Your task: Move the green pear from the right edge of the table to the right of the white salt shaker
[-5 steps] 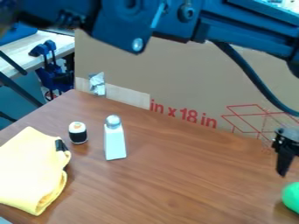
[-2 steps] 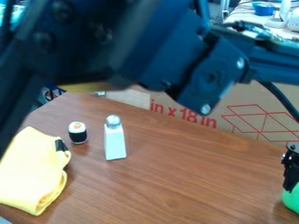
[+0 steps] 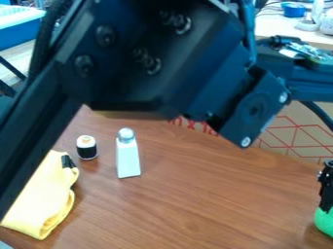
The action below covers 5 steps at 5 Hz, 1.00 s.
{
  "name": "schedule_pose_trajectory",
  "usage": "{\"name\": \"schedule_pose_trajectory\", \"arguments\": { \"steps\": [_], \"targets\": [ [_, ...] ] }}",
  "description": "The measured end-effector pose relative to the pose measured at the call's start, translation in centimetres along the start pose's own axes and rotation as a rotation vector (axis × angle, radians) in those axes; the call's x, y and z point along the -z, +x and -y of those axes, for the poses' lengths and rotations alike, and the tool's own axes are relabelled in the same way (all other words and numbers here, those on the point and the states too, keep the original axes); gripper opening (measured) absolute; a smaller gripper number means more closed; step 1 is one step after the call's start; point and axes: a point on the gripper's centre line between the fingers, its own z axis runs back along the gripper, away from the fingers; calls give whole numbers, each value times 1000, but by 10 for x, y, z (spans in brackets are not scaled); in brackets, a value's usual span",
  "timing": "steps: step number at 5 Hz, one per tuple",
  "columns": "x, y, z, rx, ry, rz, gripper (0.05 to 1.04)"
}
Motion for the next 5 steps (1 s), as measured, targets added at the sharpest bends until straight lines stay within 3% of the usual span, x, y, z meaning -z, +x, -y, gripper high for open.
{"name": "schedule_pose_trajectory", "arguments": {
  "steps": [4,5],
  "targets": [
    [24,-1,-19,-89,42,-31,1011],
    [33,-2,-23,-91,72,-49,956]
  ]
}}
